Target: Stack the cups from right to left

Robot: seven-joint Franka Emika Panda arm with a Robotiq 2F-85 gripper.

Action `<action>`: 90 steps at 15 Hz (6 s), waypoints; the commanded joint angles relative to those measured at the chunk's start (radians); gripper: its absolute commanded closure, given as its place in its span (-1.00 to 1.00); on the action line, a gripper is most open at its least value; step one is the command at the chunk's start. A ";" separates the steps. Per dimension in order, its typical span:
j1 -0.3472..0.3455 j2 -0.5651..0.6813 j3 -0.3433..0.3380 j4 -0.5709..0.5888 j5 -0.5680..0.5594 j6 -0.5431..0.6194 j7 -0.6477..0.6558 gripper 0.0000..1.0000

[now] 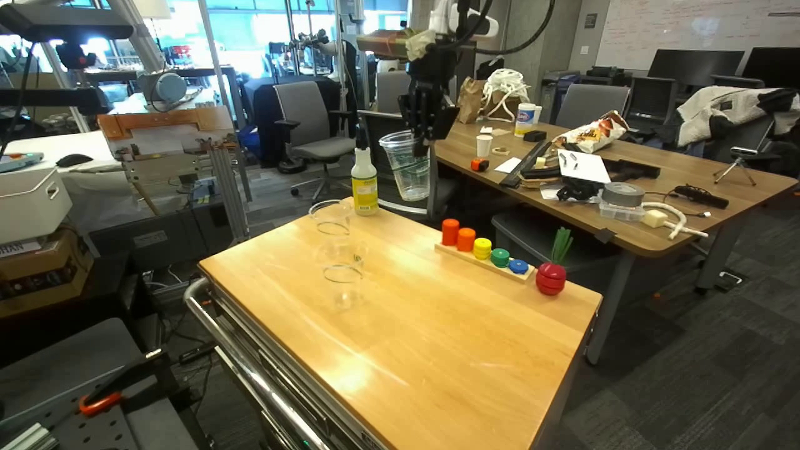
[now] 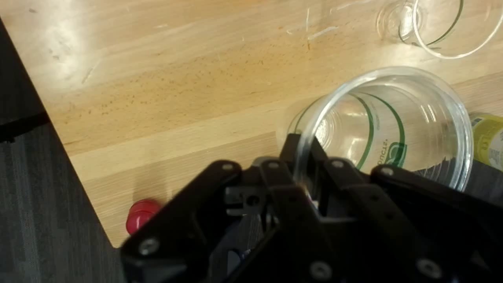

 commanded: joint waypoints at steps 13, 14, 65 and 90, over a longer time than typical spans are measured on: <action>-0.017 -0.374 0.016 -0.539 0.156 0.125 -0.157 0.97; -0.017 -0.378 0.016 -0.551 0.170 0.125 -0.173 0.97; -0.025 -0.136 0.021 -0.563 -0.002 0.361 -0.129 -1.00; -0.039 0.018 0.040 -0.469 0.066 0.360 -0.329 0.47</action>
